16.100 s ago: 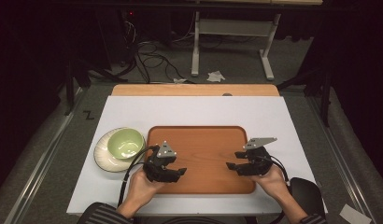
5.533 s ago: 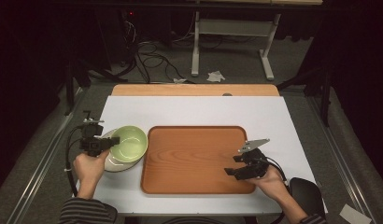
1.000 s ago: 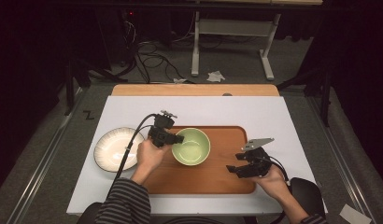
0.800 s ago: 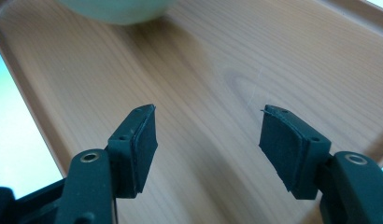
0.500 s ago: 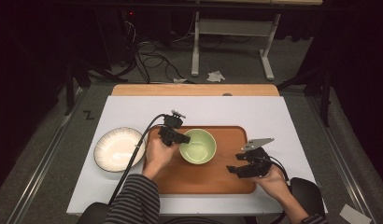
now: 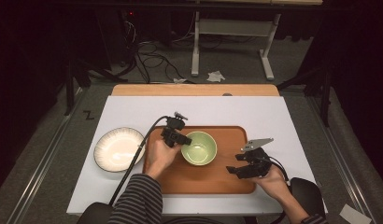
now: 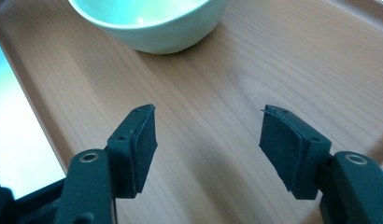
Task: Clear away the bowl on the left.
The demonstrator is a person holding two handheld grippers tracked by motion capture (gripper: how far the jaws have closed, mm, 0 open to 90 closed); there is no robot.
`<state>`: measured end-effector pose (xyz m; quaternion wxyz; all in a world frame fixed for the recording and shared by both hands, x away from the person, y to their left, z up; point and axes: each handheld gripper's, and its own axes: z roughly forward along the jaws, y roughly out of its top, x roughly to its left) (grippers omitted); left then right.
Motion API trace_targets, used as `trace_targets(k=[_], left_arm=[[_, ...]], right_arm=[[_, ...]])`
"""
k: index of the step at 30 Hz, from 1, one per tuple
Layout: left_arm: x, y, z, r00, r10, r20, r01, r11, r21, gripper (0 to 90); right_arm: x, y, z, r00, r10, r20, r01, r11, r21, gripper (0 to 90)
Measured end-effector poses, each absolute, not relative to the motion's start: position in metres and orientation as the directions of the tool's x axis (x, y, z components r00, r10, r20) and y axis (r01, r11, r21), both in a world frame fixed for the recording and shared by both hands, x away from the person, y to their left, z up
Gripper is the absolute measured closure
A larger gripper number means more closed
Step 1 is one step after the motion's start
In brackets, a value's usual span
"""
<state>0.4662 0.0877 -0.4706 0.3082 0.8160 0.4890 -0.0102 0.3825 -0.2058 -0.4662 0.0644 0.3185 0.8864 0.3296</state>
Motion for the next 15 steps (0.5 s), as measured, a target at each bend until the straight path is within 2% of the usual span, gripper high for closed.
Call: trace_targets(k=[11,15], left_arm=[[0.465,0.0884,-0.4729,0.523,0.807,-0.274,0.801,-0.355,0.482,82.3],[0.4649,0.0904,-0.4737,0.52,0.804,-0.289,0.804,-0.346,0.484,80.9]], right_arm=[[0.3824,-0.2051,-0.4669,-0.788,0.608,0.096,0.523,0.579,0.625,37.9],[0.3828,-0.2045,-0.4674,-0.791,0.604,0.096,0.522,0.585,0.62,37.8]])
